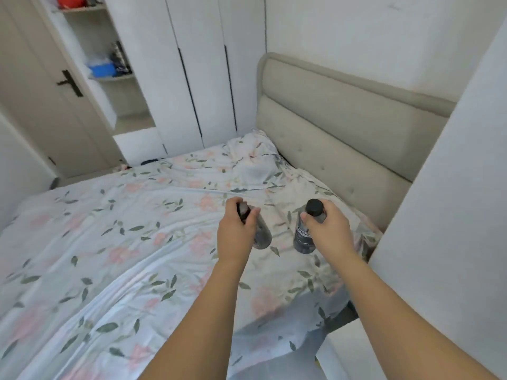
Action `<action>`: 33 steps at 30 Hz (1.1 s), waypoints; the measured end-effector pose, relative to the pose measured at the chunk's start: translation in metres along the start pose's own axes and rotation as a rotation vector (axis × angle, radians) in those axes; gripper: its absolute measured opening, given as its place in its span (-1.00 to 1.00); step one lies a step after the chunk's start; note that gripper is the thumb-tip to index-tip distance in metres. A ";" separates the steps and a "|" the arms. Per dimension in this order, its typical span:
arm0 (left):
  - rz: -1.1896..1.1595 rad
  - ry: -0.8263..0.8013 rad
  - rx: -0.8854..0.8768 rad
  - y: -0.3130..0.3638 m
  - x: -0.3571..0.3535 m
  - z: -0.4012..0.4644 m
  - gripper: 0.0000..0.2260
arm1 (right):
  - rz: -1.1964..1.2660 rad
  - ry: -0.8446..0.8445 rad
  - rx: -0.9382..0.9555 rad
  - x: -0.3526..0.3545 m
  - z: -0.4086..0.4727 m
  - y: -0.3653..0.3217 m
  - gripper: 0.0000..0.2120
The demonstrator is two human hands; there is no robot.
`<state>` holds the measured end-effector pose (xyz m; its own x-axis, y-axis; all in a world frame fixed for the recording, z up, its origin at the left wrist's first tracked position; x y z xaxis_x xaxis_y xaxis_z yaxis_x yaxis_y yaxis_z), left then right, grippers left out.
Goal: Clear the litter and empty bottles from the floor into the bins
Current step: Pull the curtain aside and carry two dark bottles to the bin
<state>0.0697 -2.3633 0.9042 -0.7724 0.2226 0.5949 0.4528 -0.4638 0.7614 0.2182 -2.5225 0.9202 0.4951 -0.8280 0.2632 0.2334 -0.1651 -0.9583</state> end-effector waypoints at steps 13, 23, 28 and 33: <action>0.137 0.493 0.360 -0.212 0.288 -0.031 -0.78 | 0.095 -0.579 0.185 -0.331 -0.089 -0.111 -0.88; 0.254 0.889 0.698 -0.300 0.476 -0.185 -0.84 | 0.123 -1.103 0.352 -0.516 -0.264 -0.182 -0.91; 0.294 1.042 0.847 -0.322 0.543 -0.267 -0.85 | 0.180 -1.330 0.374 -0.578 -0.366 -0.209 -0.90; 0.383 1.192 0.932 -0.352 0.599 -0.322 -0.80 | 0.258 -1.518 0.355 -0.637 -0.447 -0.229 -0.89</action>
<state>-0.6957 -2.3423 0.9097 -0.2403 -0.7730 0.5872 0.4550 0.4447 0.7715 -0.5248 -2.1963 0.9224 0.8425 0.5095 0.1748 0.0823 0.1989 -0.9766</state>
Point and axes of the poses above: each hand's wrist, its own z-axis towards the middle knuckle, its own x-axis out of the back of the hand, y = z × x, the point moved 6 cm from there along z, towards the middle knuckle, and after that the axes turned 10 degrees about z, right-handed, at the moved point
